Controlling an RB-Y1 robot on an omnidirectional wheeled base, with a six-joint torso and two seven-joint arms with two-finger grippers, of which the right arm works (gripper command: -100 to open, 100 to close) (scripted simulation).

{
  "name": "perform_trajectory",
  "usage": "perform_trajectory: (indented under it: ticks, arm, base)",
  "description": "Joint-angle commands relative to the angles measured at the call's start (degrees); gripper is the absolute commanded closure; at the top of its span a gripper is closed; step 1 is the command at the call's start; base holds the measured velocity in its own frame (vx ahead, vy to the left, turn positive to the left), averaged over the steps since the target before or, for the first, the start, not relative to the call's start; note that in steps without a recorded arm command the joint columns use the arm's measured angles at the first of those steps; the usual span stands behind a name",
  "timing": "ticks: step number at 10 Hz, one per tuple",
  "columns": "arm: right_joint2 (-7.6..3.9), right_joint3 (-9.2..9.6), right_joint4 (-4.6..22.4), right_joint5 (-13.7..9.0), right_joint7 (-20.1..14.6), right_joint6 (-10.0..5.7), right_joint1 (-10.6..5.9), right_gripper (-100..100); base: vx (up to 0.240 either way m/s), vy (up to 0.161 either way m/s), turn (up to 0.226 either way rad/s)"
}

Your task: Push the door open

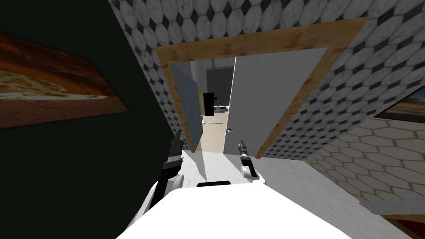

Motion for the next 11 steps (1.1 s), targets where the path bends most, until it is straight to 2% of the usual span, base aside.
perform_trajectory:
  ticks: [1, 9, 11]
  arm:
    - [-0.16, -0.23, 2.7, -0.2, -0.2, -0.63, -0.87, -100]
    - [-0.37, -1.24, 12.3, -1.2, -0.6, -1.81, -4.29, -100]
    - [-0.43, -1.64, 16.1, -1.6, -0.8, -2.28, -5.65, -100]
  base:
    - [0.09, -0.051, 0.124]
    - [0.071, -0.048, 0.093]
    - [0.1, -0.067, 0.13]
